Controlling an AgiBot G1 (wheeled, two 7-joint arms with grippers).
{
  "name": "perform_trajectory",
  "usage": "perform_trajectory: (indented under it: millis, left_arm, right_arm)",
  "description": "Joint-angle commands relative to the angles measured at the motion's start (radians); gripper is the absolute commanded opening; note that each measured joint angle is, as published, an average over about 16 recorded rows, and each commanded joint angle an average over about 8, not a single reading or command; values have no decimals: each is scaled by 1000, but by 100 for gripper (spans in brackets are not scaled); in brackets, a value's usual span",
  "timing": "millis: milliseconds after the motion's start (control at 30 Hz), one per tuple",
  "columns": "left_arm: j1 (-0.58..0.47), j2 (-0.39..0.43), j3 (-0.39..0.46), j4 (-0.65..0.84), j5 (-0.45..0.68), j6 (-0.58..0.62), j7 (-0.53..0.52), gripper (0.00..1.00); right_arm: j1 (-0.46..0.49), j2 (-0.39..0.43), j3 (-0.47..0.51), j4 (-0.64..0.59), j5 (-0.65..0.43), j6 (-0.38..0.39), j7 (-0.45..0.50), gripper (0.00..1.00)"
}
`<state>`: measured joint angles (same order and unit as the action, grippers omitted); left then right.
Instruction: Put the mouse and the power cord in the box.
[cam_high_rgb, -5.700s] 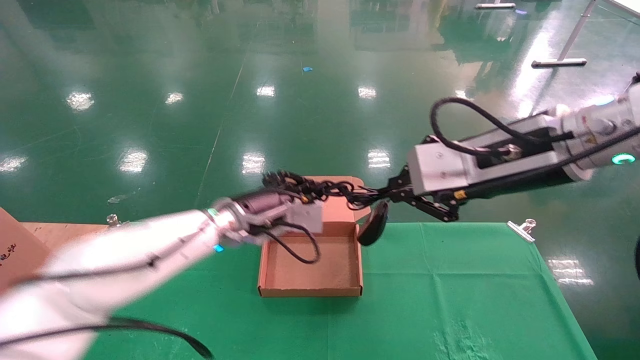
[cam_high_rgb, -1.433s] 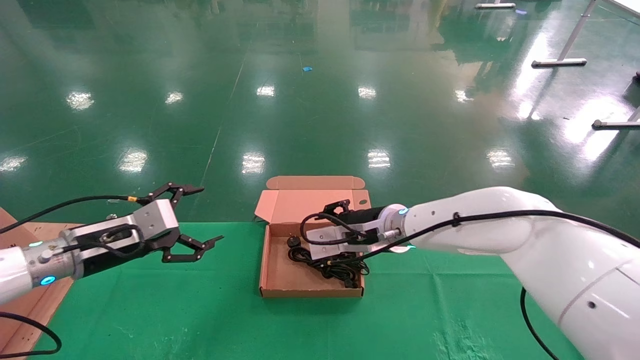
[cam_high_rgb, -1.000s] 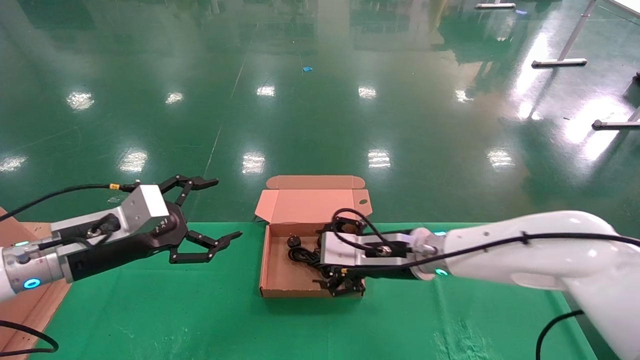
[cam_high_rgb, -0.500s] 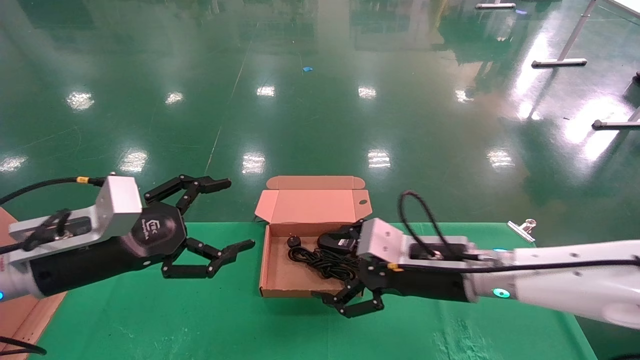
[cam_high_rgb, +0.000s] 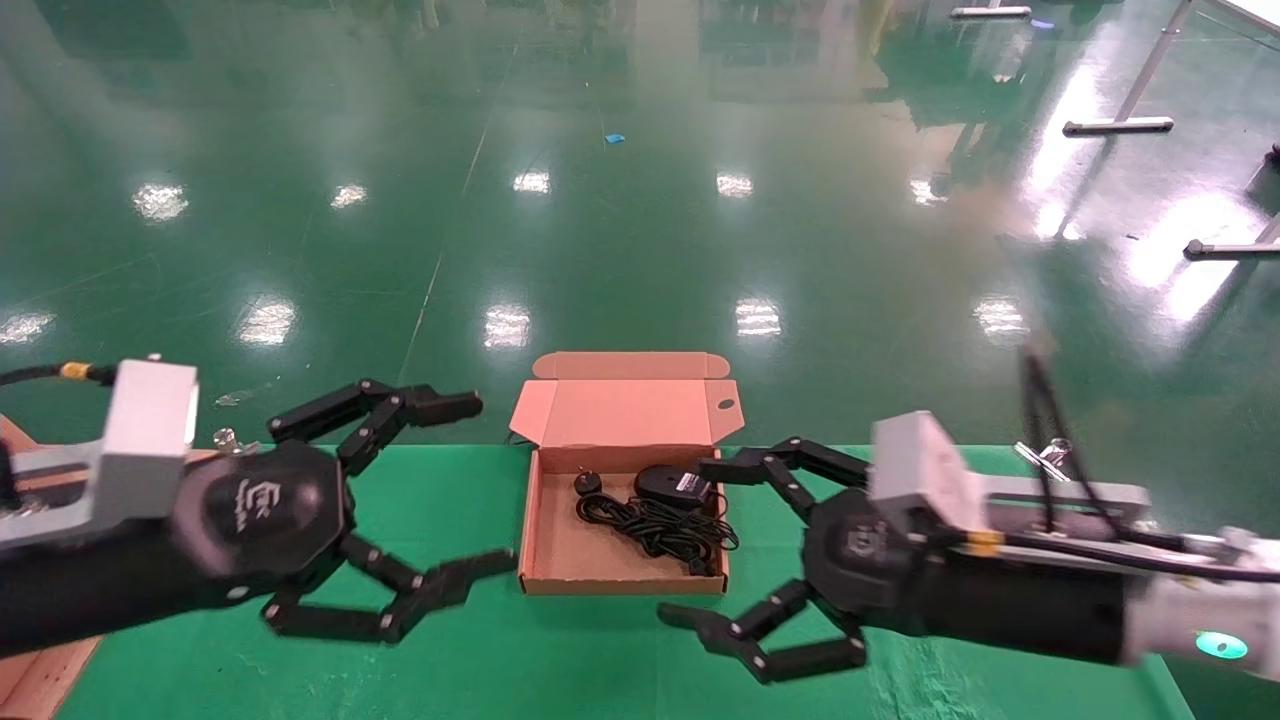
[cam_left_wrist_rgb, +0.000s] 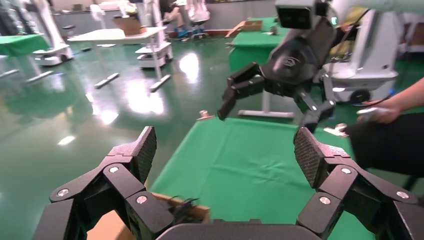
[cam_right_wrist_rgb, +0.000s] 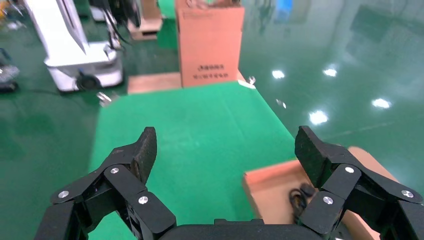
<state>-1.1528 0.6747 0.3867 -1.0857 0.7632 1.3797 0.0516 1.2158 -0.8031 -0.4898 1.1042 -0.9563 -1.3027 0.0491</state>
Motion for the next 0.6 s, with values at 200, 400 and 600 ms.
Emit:
perform_trajectory:
  millis: [200,400,600]
  left_arm:
    - [39,-32,-53,-99,-16,58,-119,100]
    - [69,-56,-95,-176,-29,103,-212,100]
    - [82,-67,-113,-213,-34,123,-252,100]
  right_arm:
    - [-66,89,98,84,105,-90,64,100]
    - [-119,161,177,151,190,-162,117,100]
    - [-154,209,229,196,247,-210,147,100]
